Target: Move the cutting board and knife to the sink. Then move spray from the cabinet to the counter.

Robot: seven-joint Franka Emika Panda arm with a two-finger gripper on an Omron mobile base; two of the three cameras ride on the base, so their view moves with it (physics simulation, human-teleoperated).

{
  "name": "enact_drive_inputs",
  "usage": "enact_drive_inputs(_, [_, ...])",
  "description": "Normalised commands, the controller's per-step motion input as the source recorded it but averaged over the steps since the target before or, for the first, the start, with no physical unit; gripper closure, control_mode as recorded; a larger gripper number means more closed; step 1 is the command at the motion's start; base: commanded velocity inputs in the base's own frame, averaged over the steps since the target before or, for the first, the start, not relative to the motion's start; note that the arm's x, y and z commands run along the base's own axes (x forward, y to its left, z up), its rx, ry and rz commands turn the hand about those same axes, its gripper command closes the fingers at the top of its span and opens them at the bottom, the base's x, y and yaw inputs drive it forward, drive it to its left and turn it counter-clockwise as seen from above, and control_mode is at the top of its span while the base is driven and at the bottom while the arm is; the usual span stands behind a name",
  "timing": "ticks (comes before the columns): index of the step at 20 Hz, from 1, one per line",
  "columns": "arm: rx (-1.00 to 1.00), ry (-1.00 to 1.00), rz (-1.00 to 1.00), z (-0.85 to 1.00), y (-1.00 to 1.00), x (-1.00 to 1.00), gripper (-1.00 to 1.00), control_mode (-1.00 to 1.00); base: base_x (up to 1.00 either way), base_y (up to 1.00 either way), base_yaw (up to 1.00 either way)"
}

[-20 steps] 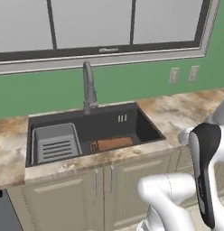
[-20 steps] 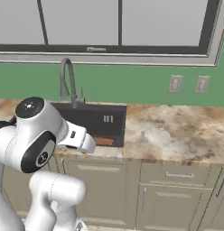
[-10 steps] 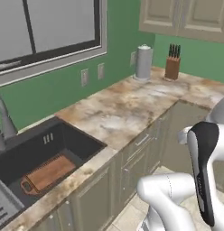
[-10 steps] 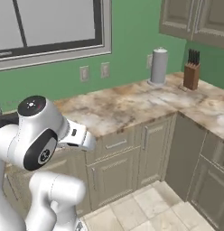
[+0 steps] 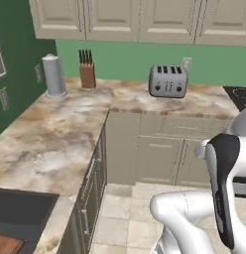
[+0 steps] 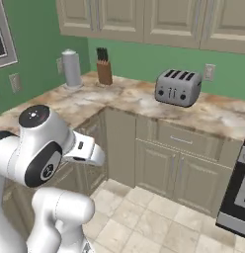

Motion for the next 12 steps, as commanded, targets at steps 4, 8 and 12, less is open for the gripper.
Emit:
enact_drive_inputs(4, [0.00, 0.00, 0.00, 0.00, 0.00, 0.00, -1.00, 1.00, 0.10, 0.18, -0.83])
enact_drive_inputs(8, [0.00, 0.00, 0.00, 0.00, 0.00, 0.00, -1.00, 1.00, 0.05, 0.14, -0.90])
enact_drive_inputs(12, [0.00, 0.00, 0.00, 0.00, 0.00, 0.00, -1.00, 1.00, 0.20, 0.09, -0.61])
